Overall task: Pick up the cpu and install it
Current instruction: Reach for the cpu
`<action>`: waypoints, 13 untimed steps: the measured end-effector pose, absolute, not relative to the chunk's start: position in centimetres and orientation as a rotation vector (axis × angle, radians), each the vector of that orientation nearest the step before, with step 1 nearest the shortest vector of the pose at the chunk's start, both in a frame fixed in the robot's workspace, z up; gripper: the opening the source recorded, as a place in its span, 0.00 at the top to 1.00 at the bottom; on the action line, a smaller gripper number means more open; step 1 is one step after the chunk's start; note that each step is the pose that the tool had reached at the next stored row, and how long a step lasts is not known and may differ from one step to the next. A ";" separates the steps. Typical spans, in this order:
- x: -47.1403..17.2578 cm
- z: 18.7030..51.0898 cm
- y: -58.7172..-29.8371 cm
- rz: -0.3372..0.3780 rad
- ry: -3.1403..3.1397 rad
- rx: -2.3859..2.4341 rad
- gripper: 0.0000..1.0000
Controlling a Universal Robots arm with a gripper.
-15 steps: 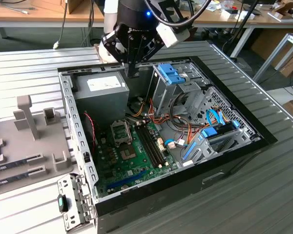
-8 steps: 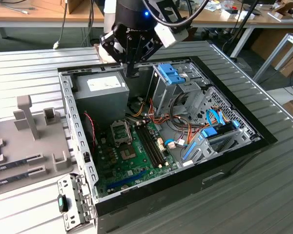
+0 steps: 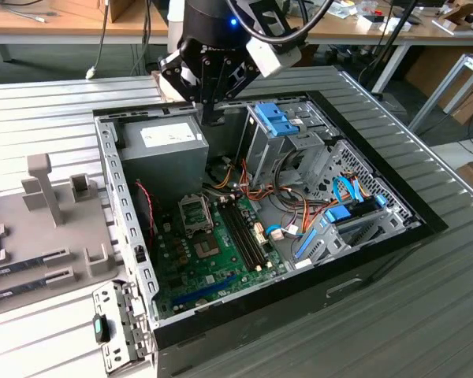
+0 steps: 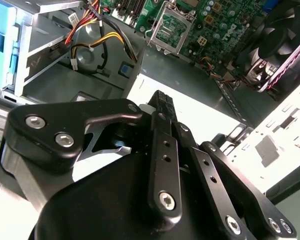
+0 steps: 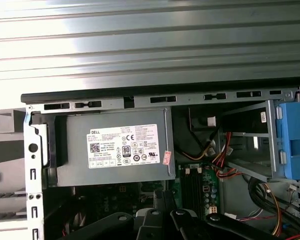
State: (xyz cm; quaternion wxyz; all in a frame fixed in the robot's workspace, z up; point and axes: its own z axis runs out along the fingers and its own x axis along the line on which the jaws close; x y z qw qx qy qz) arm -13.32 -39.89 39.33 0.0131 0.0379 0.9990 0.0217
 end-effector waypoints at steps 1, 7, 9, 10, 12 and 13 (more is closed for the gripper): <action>-13.4 39.3 -39.9 0.068 3.112 0.118 0.89; -13.6 39.3 -39.9 0.068 3.113 0.118 0.89; -13.6 39.3 -39.9 0.068 3.113 0.118 0.89; -13.7 39.3 -39.9 0.068 3.112 0.118 0.89; -13.7 39.3 -39.9 0.068 3.112 0.118 0.89; -13.8 39.3 -39.9 0.068 3.113 0.118 0.89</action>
